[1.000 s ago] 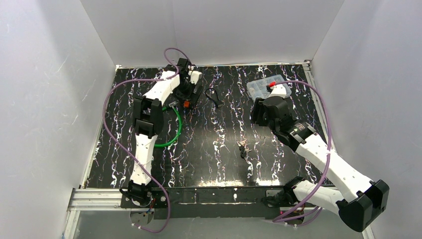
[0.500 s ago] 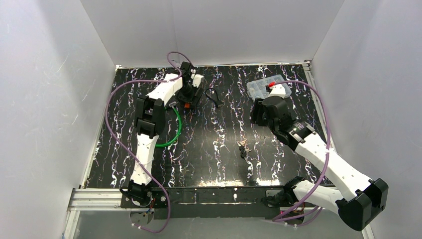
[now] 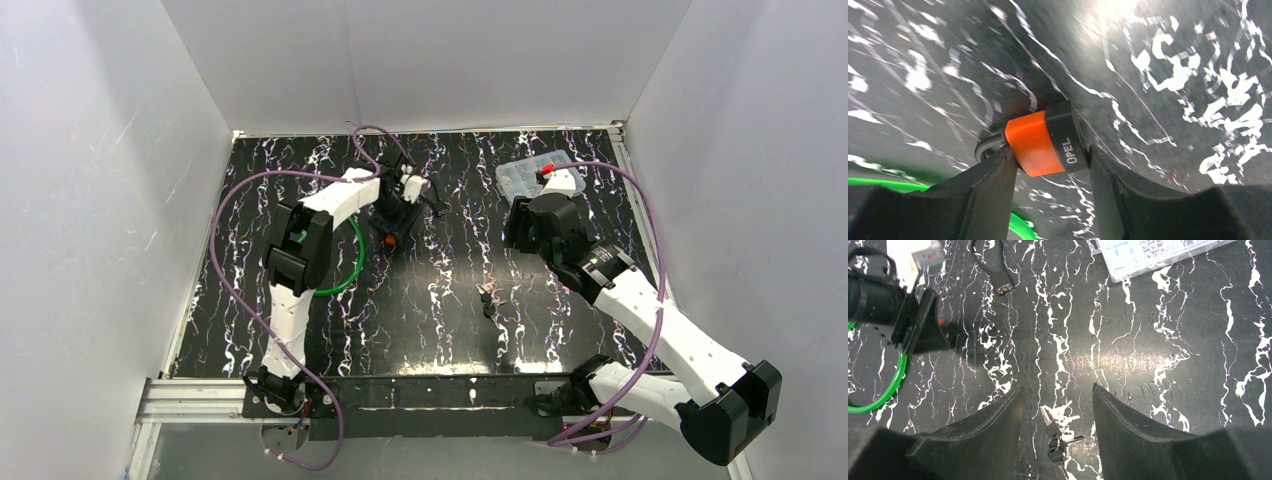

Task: Unlock with the key
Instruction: Move the lock to the center of the board.

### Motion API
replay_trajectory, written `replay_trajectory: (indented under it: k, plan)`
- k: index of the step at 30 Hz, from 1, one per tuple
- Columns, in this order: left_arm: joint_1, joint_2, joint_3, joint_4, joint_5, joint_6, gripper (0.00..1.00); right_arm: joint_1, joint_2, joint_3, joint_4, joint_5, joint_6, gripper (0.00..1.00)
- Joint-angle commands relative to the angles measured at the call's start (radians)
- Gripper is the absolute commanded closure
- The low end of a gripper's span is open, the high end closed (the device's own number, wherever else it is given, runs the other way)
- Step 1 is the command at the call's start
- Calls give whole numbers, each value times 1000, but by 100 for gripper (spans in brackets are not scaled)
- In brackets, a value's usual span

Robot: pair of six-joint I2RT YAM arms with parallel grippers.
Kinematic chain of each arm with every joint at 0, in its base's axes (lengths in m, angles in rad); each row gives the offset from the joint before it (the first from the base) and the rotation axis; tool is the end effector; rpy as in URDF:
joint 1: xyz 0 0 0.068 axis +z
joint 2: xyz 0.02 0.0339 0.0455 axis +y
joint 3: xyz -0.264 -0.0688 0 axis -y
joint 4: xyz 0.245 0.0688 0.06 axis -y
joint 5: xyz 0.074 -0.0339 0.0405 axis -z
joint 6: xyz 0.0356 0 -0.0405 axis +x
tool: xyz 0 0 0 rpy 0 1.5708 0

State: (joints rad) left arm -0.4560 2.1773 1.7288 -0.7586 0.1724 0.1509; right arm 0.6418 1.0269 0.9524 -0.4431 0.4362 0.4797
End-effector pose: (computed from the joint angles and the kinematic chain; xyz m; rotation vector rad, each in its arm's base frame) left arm 0.4068 -0.2063 0.1763 0.8764 2.6506 -0.3164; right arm 0.1888 0.1224 0.3284 0.0962 2.0425 0.2464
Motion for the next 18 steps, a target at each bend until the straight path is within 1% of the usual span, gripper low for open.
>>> replay_trajectory:
  k: [1,7,11,12,14,18]
  plan:
    - [-50,-126,-115,-30,75,-63,59,3,-25,3,37,20,3,40]
    - [-147,-256,-285,17,104,-143,59,2,-36,-9,35,19,4,41]
    - [-174,-292,-322,8,152,-217,56,2,-42,-23,32,21,3,41]
    - [-176,-300,-324,4,162,-223,53,2,-44,-26,32,22,3,41]
    - [-178,-315,-314,-15,175,-224,39,2,-44,-31,33,22,3,40]
    - [-177,-339,-298,-63,181,-189,28,2,-34,-36,41,17,5,40]
